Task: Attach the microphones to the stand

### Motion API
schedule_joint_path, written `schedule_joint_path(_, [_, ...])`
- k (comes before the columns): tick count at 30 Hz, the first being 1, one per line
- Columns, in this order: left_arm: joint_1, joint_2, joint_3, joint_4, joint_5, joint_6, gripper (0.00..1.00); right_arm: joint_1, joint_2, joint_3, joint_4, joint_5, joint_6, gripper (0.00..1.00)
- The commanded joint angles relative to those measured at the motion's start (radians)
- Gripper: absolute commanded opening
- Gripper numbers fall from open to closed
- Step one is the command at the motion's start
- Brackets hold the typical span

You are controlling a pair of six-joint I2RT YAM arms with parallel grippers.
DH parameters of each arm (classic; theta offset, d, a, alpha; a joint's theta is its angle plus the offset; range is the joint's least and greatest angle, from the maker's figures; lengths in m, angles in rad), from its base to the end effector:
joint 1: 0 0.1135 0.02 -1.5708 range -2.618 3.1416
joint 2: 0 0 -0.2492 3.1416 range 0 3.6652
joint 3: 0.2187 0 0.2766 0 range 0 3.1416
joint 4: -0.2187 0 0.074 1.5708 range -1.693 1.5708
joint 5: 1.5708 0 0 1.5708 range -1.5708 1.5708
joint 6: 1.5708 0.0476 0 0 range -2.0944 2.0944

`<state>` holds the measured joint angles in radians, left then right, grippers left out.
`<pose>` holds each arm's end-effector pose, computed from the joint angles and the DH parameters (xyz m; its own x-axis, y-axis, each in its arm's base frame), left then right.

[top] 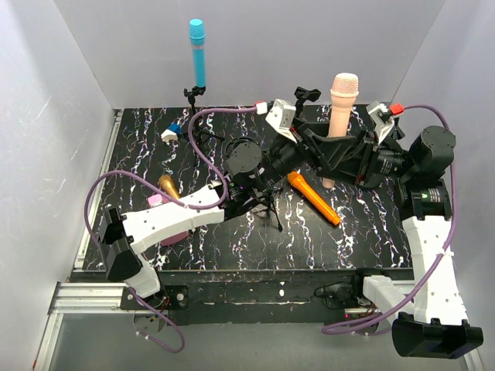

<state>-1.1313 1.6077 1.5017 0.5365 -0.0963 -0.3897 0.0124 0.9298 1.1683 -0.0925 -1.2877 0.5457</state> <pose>0.1804 -0.3730 0.4443 -0.1638 -0.5403 -0.8254 0.8663 0.3214 -0.3824 0.2050 0.0482 0.4480 -0.3705 0.1404 -0.9182 -0.8904 0.2277 0.3941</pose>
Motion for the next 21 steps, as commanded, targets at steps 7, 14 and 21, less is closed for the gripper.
schedule_joint_path(7, [0.056,-0.158,0.130,-0.441,0.128,-0.078,0.98,-0.003,-0.019,0.111,-0.527,-0.099,-0.576,0.01])
schedule_joint_path(14, [0.102,-0.137,0.202,-0.530,0.274,-0.135,0.98,-0.003,-0.011,0.140,-0.602,-0.114,-0.656,0.01])
schedule_joint_path(21, [0.102,-0.055,0.265,-0.550,0.409,-0.155,0.84,-0.002,-0.009,0.143,-0.645,-0.099,-0.682,0.01])
